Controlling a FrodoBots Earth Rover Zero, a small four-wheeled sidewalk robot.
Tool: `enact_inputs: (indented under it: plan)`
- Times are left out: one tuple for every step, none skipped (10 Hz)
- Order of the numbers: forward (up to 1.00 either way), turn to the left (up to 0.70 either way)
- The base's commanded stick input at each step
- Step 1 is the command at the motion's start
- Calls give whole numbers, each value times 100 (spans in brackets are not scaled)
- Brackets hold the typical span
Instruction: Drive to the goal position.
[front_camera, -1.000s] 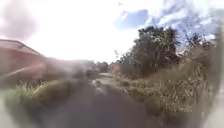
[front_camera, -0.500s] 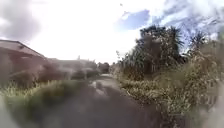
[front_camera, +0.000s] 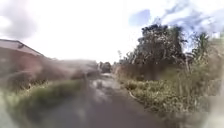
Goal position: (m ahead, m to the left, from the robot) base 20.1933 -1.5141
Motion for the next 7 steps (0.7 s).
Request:
enact_inputs:
  plan:
    - [50,3]
    - [50,3]
    - [50,3]
    - [50,3]
    - [50,3]
    - [50,3]
    - [50,3]
